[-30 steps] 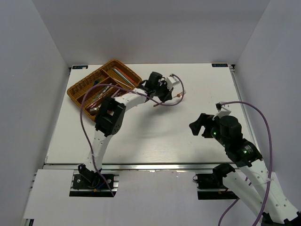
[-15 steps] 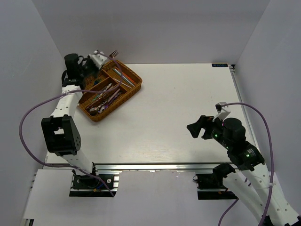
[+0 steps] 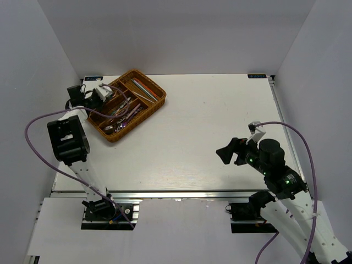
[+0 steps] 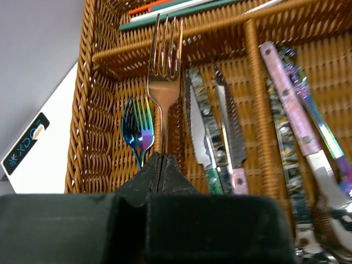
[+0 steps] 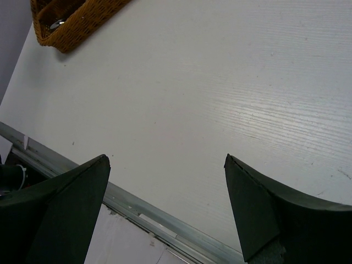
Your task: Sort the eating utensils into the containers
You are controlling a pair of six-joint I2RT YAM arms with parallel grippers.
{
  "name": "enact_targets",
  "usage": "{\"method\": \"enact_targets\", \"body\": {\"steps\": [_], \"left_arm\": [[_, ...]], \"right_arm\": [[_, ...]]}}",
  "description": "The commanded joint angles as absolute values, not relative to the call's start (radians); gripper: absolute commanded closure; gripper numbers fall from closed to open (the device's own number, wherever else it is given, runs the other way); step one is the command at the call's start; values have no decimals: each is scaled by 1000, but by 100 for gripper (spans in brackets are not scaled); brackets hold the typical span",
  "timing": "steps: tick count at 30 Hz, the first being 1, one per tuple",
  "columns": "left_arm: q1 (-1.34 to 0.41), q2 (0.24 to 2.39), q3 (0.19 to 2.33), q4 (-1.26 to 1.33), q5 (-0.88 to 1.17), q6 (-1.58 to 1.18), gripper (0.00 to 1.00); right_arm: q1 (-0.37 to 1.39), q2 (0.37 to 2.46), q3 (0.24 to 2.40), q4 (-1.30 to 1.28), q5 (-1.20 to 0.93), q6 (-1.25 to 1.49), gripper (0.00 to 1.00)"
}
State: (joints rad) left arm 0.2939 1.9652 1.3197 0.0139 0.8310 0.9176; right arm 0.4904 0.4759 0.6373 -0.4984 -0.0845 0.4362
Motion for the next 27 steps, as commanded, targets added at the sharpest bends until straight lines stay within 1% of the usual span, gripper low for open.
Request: {"method": "enact_targets", "body": {"steps": [1,4,10,12,13,15,16,17,18,19,23,25,26,27], "left_arm": [[321,1985,1402,32,953,959,100],[331,2043,1459,-32,956,999,100],[362,2083,1511,-41,980,986,100],[368,2097,1511,-22,979,970,91],[371,2108,1502,26,967,925,84],[370,2115,1494,37,951,896,77],[371,2115,1473,84,931,867,70],[371,2111,1457,125,920,832,57],[371,2100,1441,161,905,806,33],[371,2095,1430,225,893,729,2],[371,2063,1421,282,876,646,2],[371,1994,1376,446,903,504,2],[368,1962,1303,542,916,424,2],[362,1929,1261,765,919,250,2]], "right_arm": [[486,494,624,-450,-84,417,11],[488,518,614,-437,-89,428,11],[488,560,597,-430,-91,431,11],[486,568,594,-419,-92,431,11],[488,572,592,-408,-95,431,11],[486,578,592,-405,-103,431,11],[486,581,594,-402,-109,431,11],[488,583,594,-402,-110,431,11],[488,584,594,-405,-110,431,11],[486,584,594,-403,-112,428,11],[486,581,592,-402,-114,425,11],[486,583,592,-393,-115,423,11],[486,586,594,-391,-117,423,11],[486,587,603,-390,-115,422,11]]}}
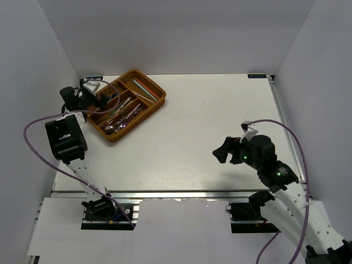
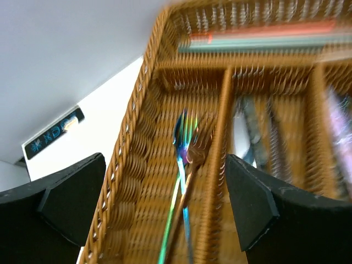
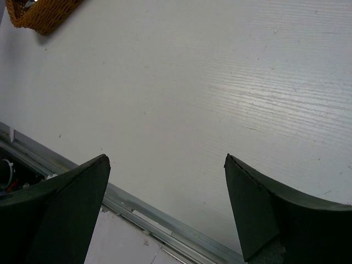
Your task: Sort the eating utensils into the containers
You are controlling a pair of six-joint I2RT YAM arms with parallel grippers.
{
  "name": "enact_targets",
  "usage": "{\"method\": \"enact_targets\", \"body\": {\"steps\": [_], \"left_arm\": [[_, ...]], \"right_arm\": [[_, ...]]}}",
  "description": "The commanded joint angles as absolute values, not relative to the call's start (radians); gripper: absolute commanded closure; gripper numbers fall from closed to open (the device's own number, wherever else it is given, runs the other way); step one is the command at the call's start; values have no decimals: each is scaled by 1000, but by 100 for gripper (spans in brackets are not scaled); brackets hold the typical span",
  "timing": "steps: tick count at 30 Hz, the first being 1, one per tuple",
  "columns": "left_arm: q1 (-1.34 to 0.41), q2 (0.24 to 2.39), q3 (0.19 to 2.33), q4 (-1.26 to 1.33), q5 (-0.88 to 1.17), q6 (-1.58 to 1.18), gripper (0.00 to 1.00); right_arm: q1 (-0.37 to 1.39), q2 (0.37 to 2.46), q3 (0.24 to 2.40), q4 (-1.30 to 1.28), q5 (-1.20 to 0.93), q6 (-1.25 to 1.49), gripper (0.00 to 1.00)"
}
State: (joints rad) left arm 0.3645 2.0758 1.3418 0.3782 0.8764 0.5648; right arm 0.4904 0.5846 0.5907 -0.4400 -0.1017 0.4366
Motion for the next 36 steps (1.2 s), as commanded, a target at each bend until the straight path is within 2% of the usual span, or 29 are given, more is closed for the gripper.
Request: {"method": "enact_targets", "body": {"steps": [1,3,5,6,9,10,12,13,15,18,20,22,23,27,31,36], "left_arm": [[354,1857,1221,860,919,183,2],[312,1794,1154,1050,862,12,2],[284,1734,1184,1036,821,-125,2],[270,1718,1259,900,725,-272,2],[247,1648,1363,526,557,-487,2],[242,1611,1365,456,440,-517,2],[239,1470,1348,189,297,-551,2],[238,1413,1312,114,147,-554,2],[239,1235,1255,-85,27,-508,2],[239,1006,1143,-317,-182,-418,2],[232,880,981,-334,-239,-379,2],[129,695,860,-302,-270,-356,2],[118,655,774,-304,-220,-356,2],[115,572,646,-405,-201,-309,2],[72,473,612,-382,-221,-305,2],[67,494,601,-371,-209,-331,2]], "right_arm": [[486,595,607,-385,-112,417,11],[488,603,623,-380,-101,410,11],[486,620,635,-367,-74,382,11],[488,626,650,-362,-22,373,11],[486,664,692,-354,90,345,11],[488,690,731,-360,162,336,11],[488,716,782,-414,274,292,11],[488,747,848,-445,325,290,11],[488,778,915,-544,418,279,11],[488,773,1000,-612,452,270,11],[488,730,1005,-611,456,268,10],[488,669,986,-591,445,238,11],[488,648,971,-580,445,232,11],[489,575,924,-581,355,235,11],[489,532,859,-598,356,239,11],[489,486,775,-534,374,233,11]]}}
